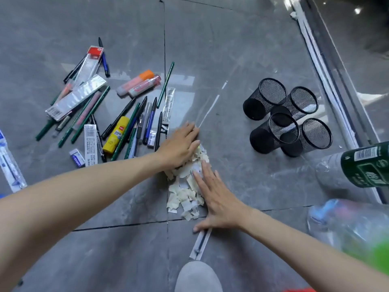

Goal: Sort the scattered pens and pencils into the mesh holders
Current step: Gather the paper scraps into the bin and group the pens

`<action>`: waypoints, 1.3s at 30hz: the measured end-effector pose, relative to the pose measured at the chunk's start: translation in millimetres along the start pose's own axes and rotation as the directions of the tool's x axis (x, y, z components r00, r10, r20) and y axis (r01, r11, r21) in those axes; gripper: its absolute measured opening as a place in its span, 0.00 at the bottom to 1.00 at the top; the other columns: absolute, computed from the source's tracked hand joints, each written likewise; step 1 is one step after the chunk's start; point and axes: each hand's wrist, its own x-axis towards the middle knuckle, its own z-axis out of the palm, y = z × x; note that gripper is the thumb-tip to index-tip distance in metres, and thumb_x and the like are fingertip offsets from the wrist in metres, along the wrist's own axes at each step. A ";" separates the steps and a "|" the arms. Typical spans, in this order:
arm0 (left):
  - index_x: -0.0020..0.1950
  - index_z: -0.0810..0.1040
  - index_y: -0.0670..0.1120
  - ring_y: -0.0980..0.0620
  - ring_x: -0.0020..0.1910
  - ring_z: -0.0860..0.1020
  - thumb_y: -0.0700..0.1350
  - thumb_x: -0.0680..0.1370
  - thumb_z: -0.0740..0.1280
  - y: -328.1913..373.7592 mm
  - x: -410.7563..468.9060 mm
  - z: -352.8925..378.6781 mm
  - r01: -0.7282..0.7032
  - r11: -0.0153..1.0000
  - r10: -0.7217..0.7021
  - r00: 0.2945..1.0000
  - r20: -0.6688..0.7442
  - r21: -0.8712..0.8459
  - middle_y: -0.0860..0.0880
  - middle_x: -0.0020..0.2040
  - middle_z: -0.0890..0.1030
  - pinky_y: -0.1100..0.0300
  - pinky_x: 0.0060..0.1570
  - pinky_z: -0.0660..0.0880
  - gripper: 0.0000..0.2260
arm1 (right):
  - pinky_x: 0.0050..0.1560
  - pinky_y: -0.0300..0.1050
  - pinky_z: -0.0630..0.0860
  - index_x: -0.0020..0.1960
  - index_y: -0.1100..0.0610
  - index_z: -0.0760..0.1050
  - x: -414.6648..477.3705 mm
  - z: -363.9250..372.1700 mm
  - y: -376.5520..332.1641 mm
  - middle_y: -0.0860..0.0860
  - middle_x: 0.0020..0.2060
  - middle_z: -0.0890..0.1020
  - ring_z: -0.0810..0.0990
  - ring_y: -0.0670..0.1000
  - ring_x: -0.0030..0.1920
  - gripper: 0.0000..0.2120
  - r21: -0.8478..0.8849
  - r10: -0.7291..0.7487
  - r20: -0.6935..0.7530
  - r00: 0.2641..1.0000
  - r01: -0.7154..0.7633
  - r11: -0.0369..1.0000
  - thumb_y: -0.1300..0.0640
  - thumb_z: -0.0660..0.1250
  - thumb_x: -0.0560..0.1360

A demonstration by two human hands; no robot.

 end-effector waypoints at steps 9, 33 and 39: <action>0.77 0.54 0.49 0.61 0.73 0.54 0.59 0.80 0.51 1.6 -75.3 -9.7 -0.005 0.935 0.044 0.994 0.103 -0.353 0.52 0.77 0.58 0.65 0.70 0.52 0.28 | 0.76 0.48 0.46 0.73 0.56 0.29 43.1 -13.9 -6.9 0.52 0.73 0.29 0.31 0.51 0.75 0.57 0.441 0.267 -0.193 0.944 -0.160 0.883 0.46 0.74 0.69; 0.72 0.35 0.44 0.42 0.75 0.38 0.67 0.63 0.71 15.3 -67.9 28.3 -0.116 0.992 0.117 0.993 -0.031 0.045 0.38 0.75 0.40 0.51 0.74 0.39 0.57 | 0.71 0.54 0.64 0.69 0.62 0.67 66.4 -5.2 -21.1 0.55 0.67 0.73 0.71 0.51 0.69 0.24 0.913 0.632 -0.286 0.721 0.004 0.409 0.51 0.54 0.78; 0.75 0.46 0.40 0.48 0.76 0.46 0.56 0.77 0.57 18.2 -71.2 24.7 -0.172 0.970 0.158 0.983 -0.093 -0.172 0.42 0.76 0.46 0.55 0.75 0.47 0.35 | 0.66 0.40 0.69 0.66 0.59 0.68 71.8 -10.4 -24.8 0.50 0.60 0.77 0.75 0.46 0.64 0.19 0.974 0.717 -0.225 0.660 0.172 0.147 0.55 0.52 0.78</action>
